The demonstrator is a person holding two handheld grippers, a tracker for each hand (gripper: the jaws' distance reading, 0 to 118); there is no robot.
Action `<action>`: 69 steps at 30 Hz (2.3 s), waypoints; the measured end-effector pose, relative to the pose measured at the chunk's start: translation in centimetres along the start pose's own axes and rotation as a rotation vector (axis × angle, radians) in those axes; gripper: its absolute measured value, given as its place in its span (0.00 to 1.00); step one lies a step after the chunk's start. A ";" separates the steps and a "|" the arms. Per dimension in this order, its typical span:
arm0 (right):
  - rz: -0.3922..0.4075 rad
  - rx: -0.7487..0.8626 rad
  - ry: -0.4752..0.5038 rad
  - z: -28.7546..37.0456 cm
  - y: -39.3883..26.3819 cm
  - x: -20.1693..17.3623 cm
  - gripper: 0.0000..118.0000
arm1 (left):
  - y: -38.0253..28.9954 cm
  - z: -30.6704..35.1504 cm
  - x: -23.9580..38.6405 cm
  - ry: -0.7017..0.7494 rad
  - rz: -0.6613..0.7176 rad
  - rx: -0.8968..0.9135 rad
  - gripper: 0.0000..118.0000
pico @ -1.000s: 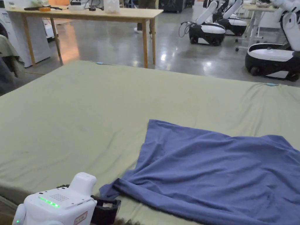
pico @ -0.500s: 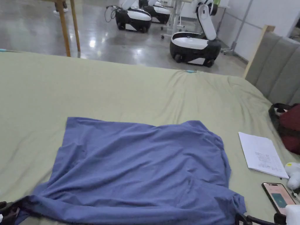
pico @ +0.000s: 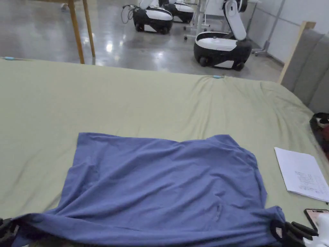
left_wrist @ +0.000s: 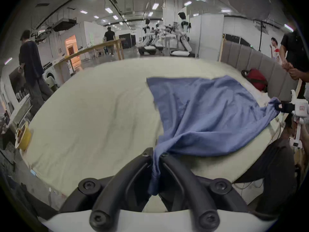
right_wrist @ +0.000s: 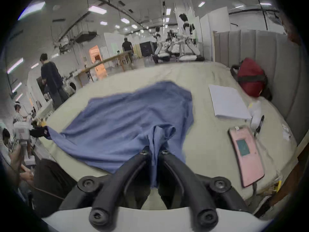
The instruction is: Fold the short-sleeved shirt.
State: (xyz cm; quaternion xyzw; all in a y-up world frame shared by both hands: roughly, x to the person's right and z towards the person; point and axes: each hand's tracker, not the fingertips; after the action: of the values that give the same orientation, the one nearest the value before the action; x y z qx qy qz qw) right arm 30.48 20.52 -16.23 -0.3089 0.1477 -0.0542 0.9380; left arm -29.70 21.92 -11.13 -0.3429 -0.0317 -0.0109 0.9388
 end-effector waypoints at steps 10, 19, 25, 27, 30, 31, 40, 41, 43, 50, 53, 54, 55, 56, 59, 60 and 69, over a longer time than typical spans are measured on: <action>0.056 -0.050 -0.121 -10.9 12.0 1.6 0.06 | 12.4 -12.5 0.2 0.042 -0.074 -0.176 0.01; 0.015 -0.018 -0.105 -12.2 9.3 3.4 0.93 | 9.9 -13.3 -0.6 0.016 -0.060 -0.093 0.98; 0.235 0.108 -0.124 -2.9 5.1 -1.9 0.92 | 4.3 -3.3 2.4 0.091 -0.120 0.092 0.98; 0.254 0.111 -0.105 -1.3 3.0 -2.9 0.58 | 1.4 -2.0 2.8 0.100 -0.100 0.065 0.93; 0.251 0.113 -0.140 0.3 0.3 -3.9 0.00 | -2.1 -1.4 2.8 -0.006 0.044 -0.009 0.00; 0.244 0.096 -0.071 0.8 -0.1 -3.9 0.00 | -3.2 -1.6 2.9 0.032 0.052 -0.036 0.00; 0.271 0.051 -0.090 0.6 -1.5 -5.2 0.01 | -2.6 -7.3 1.3 0.085 0.037 -0.083 0.76; 0.269 0.048 -0.090 0.5 -1.5 -5.2 0.01 | -2.1 -8.3 1.2 0.092 0.024 -0.111 1.00; 0.256 0.049 -0.088 0.2 -1.7 -4.8 0.01 | -1.4 -9.5 1.7 0.111 0.008 -0.036 0.96; 0.171 -0.004 -0.137 -2.2 -1.7 -1.7 0.01 | 2.0 -13.1 2.1 0.118 -0.058 -0.155 0.70; 0.100 -0.023 -0.156 -3.4 -1.1 -0.4 0.01 | 2.7 -15.0 2.0 0.101 -0.062 -0.211 0.63; 0.078 -0.025 -0.164 -4.0 -0.8 0.1 0.01 | 2.8 -15.4 2.0 0.072 -0.059 -0.227 0.54; 0.047 -0.024 -0.171 -4.6 -0.5 0.6 0.05 | 3.0 -15.5 2.1 0.048 -0.064 -0.226 0.43; 0.024 -0.032 -0.175 -5.2 -0.4 1.4 0.21 | 3.3 -15.5 2.3 0.049 -0.065 -0.221 0.32; 0.015 -0.079 -0.167 -7.7 0.7 2.2 0.96 | 4.7 -13.0 5.3 0.084 -0.098 -0.180 0.11; 0.025 -0.078 -0.163 -8.8 0.5 2.8 0.97 | 5.0 -12.7 5.7 0.063 -0.093 -0.175 0.10; -0.020 -0.203 -0.139 -13.2 1.9 3.9 0.09 | 6.5 -13.2 2.9 0.010 -0.039 -0.176 0.04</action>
State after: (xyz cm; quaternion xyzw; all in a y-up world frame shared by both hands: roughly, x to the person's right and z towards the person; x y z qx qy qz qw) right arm 30.11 13.90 -28.40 -0.4069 0.0842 -0.0266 0.9092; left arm -25.85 18.41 -25.16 -0.4235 -0.0324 -0.0339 0.9047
